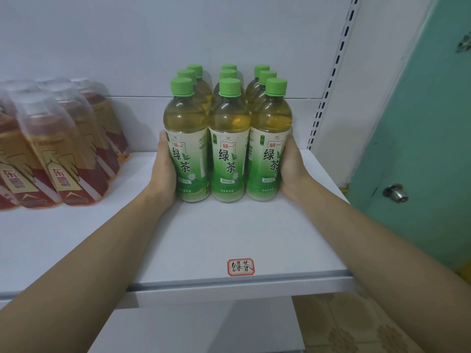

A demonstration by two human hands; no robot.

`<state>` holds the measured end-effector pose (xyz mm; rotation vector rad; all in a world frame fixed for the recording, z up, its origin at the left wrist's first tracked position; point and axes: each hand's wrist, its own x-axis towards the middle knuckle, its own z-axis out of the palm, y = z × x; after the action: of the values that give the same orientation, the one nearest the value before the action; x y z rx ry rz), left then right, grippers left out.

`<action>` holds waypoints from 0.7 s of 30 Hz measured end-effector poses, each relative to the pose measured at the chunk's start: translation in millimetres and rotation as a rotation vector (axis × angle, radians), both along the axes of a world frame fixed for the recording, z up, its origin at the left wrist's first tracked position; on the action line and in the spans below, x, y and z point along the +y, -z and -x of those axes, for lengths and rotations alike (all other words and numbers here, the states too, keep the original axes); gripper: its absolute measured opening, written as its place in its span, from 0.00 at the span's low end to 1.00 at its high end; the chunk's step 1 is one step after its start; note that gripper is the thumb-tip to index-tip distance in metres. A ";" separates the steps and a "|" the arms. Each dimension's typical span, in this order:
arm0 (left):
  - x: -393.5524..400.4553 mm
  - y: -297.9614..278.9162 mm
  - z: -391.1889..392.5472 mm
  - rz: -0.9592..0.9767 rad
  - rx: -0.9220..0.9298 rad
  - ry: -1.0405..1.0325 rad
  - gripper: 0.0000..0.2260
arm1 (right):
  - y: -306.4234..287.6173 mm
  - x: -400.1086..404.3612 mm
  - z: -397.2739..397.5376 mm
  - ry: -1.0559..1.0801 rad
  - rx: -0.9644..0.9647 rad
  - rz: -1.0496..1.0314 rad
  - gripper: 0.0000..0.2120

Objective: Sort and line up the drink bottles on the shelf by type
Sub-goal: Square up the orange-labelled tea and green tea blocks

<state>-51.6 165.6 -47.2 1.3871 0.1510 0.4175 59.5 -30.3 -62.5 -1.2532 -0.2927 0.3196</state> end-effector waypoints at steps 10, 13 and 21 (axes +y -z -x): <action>37.5 14.4 18.5 -0.579 0.028 0.233 0.47 | 3.8 -35.4 17.8 -0.083 -0.332 0.317 0.61; 21.8 29.1 9.4 -0.593 -0.035 0.049 0.52 | 11.1 -15.3 35.3 0.032 -0.431 0.291 0.55; 8.6 28.5 15.0 -0.708 0.079 -0.232 0.53 | 19.6 -1.2 35.6 0.246 -0.454 0.321 0.55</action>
<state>-66.6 174.2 -75.6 2.0947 0.2440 0.6463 23.9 -31.5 -82.1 -1.6578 -0.4818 -0.1417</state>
